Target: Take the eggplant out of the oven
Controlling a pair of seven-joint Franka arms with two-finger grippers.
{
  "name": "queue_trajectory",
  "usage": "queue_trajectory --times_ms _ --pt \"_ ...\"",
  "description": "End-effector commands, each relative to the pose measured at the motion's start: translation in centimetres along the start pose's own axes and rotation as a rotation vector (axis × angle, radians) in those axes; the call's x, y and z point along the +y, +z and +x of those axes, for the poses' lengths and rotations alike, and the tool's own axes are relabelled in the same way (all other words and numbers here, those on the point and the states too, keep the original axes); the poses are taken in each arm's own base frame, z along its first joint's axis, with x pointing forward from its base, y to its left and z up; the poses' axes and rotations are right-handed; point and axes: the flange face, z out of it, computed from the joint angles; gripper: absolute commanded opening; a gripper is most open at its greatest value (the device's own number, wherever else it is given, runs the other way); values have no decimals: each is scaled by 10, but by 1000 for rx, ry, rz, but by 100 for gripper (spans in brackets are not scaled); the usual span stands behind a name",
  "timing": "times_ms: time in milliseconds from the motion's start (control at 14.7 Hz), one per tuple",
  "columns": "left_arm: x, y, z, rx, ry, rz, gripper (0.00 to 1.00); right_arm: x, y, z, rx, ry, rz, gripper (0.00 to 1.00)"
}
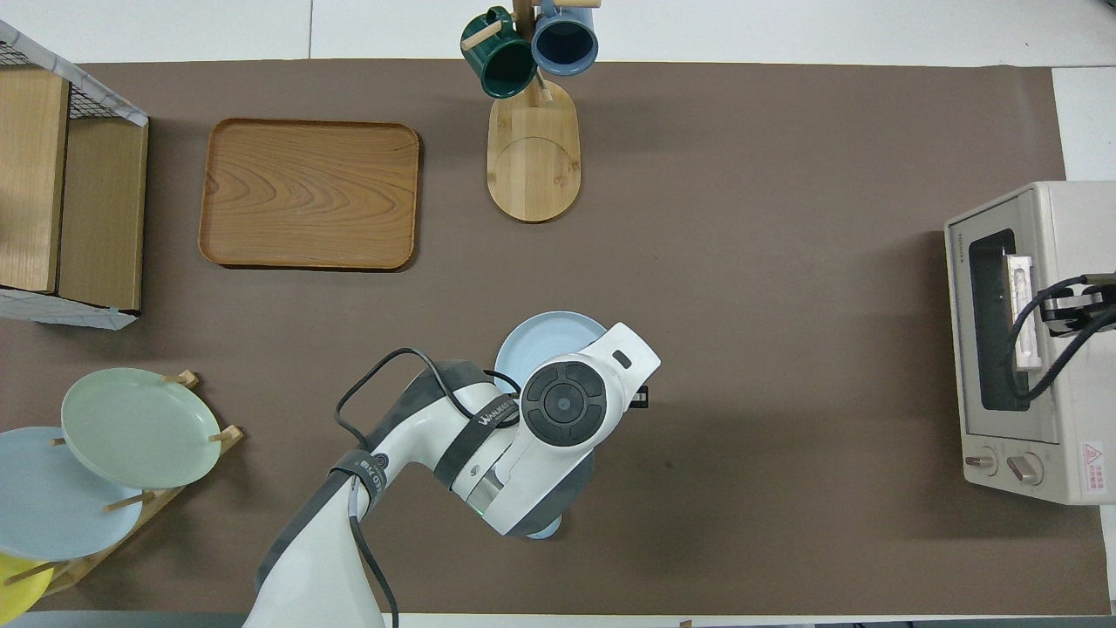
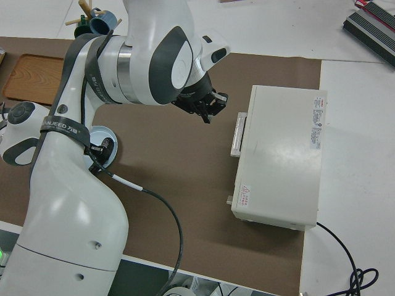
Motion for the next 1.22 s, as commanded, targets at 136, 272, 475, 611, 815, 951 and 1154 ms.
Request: queue_trajectory --times_ms 136,272,475,611,815,951,1154 --pt "-41 -41 38 -32 -92 11 0 -6 -1 6 -28 -42 63 100" --pt "-90 -80 79 -21 -148 9 0 -8 -3 4 -24 -79 66 100" --pt "-167 -127 142 -15 -179 15 0 -12 -2 5 -27 -84 67 100" --pt "-230 -142 181 13 -202 8 0 -27 -5 2 -24 -115 64 100" --pt "-313 -149 212 56 -202 8 0 -19 -4 1 -29 -102 68 100" --pt "-343 -138 238 77 -204 7 0 -17 -3 3 -23 -98 69 100" --pt "-387 -115 278 98 -225 61 0 -13 4 8 -16 -52 66 100"
